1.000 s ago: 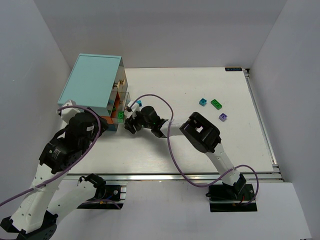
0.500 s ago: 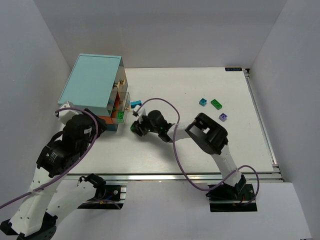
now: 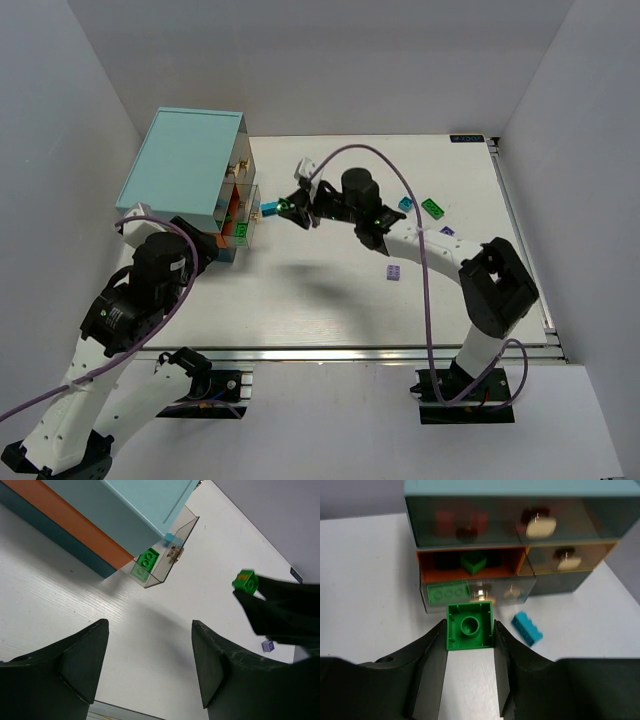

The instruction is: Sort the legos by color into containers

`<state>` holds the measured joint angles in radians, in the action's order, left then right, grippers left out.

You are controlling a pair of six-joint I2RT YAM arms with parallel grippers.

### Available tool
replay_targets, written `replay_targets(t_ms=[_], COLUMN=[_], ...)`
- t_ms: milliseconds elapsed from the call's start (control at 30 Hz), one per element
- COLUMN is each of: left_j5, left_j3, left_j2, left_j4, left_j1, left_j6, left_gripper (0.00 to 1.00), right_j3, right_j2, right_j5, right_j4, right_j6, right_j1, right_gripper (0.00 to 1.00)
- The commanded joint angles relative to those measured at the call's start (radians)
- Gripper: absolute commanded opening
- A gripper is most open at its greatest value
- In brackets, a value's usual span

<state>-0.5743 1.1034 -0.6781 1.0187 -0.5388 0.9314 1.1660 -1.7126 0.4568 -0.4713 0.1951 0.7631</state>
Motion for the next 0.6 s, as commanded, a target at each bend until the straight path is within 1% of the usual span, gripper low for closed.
replay_targets(t_ms=[0,100,133,167,233,267,300,367,500,533,567], left_j5=[0.013,0.017,0.019,0.019,0.021,0.021,0.021,0.021,0.027,0.027,0.028], left_j3=[-0.016,-0.020,-0.020,-0.023,-0.027,-0.028,-0.028,-0.028,-0.033,-0.034,-0.037], left_j2=[0.008,0.011,0.011,0.011,0.017,0.017,0.018,0.018,0.026,0.028,0.029], left_j4=[-0.075,-0.098,-0.103,-0.109,-0.121,-0.127,-0.124,-0.131,-0.131,-0.134,-0.135], left_j1=[-0.004,-0.004,-0.004,-0.004,-0.004,-0.004,-0.004,-0.004,-0.004,-0.004,-0.004], left_j6=[-0.022,-0.032,-0.034,-0.034,-0.039,-0.042,-0.042,-0.042,-0.039,-0.039,-0.037], left_gripper=[0.77,0.77,0.77,0.77,0.77,0.77,0.77,0.77,0.77,0.77,0.77], right_j3=[0.212,0.358,0.451,0.496,0.569,0.619,0.641,0.694,0.727,0.728,0.736], right_j2=[-0.082,-0.200,-0.232,-0.287,-0.332,-0.372,-0.390,-0.435,-0.473,-0.481,-0.486], right_j5=[0.103,0.134,0.132,0.131,0.126,0.123,0.122,0.120,0.120,0.111,0.109], right_j4=[0.137,0.223,0.241,0.261,0.306,0.315,0.342,0.370,0.402,0.404,0.402], right_j6=[0.004,-0.028,-0.031,-0.031,-0.033,-0.033,-0.028,-0.019,-0.006,0.000,0.000], right_j1=[0.011,0.027,0.030,0.039,0.054,0.056,0.061,0.064,0.073,0.077,0.076], right_gripper=[0.08,0.09,0.10,0.11,0.13,0.17,0.18,0.24,0.34,0.41,0.44])
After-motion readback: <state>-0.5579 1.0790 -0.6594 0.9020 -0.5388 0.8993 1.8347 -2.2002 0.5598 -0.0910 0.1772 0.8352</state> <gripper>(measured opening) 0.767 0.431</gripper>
